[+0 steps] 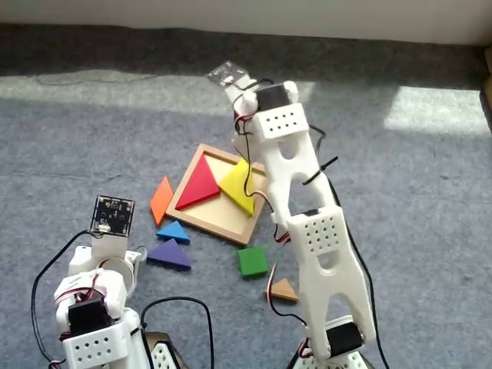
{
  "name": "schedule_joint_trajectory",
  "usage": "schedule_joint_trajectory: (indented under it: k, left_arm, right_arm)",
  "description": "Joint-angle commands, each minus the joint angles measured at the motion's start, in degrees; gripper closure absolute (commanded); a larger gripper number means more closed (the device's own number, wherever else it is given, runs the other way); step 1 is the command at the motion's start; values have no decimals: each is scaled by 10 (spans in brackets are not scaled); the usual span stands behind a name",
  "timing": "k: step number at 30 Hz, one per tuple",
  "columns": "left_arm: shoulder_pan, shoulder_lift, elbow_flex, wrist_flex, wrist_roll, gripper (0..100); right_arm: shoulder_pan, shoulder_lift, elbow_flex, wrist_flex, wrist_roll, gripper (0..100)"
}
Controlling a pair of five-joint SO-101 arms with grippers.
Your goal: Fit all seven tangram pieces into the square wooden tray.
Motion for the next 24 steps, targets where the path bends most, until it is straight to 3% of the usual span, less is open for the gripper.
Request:
schedule_joint_trajectory:
  k: [1, 13, 24]
  left_arm:
    - [-7, -20, -2, -10, -1, 751]
    - [-7, -20, -2, -10, -1, 751]
    - [-7, -20, -2, -10, -1, 751]
  right_arm:
    - [30, -49, -29, 8, -2, 919]
    - [-8, 56, -33, -40, -1, 919]
    - [-80, 25, -33, -85, -2, 919]
